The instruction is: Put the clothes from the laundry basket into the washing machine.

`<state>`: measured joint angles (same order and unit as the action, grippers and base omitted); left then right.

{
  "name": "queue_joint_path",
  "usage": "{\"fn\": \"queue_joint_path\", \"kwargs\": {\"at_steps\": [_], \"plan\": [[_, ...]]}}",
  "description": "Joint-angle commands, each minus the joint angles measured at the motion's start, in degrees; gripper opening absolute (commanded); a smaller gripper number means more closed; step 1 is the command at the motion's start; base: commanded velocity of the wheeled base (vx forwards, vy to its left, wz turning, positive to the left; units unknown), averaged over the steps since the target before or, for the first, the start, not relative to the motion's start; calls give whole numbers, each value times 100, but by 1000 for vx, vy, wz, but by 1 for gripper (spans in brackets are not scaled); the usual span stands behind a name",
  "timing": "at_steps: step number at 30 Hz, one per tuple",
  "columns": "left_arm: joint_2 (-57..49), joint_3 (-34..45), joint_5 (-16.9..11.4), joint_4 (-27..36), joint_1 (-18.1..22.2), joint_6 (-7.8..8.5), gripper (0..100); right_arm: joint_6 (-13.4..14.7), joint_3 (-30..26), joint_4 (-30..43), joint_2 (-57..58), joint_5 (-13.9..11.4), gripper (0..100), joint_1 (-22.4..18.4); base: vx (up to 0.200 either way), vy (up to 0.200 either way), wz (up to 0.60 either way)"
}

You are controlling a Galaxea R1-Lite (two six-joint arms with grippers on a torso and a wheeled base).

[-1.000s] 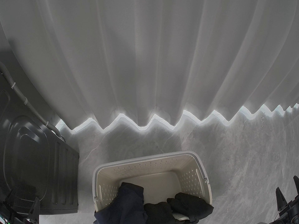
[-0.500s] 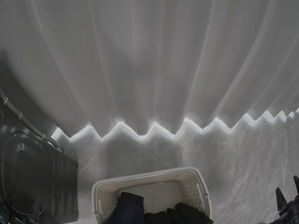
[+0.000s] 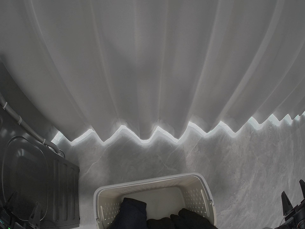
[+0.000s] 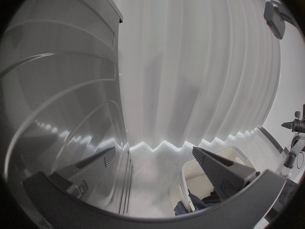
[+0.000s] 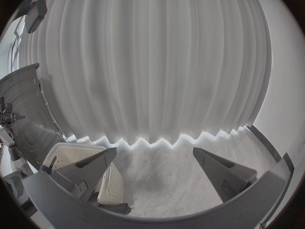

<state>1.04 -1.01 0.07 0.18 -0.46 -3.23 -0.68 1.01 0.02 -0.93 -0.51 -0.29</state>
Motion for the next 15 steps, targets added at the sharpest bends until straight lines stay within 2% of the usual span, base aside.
{"fn": "queue_joint_path", "kwargs": {"at_steps": [1, 11, 15], "plan": [[-95, 101, 1, -1, 2, -11, 100, -2, -101, 6, 84, -2, 100, 3, 0, 0, 0], [-95, 101, 1, -1, -6, -2, 100, -2, -101, 6, 84, -2, 100, 3, 0, 0, 0], [-95, 101, 1, -1, -6, -11, 100, -2, -101, 6, 84, -2, 100, 3, -200, 0, 0]]}}
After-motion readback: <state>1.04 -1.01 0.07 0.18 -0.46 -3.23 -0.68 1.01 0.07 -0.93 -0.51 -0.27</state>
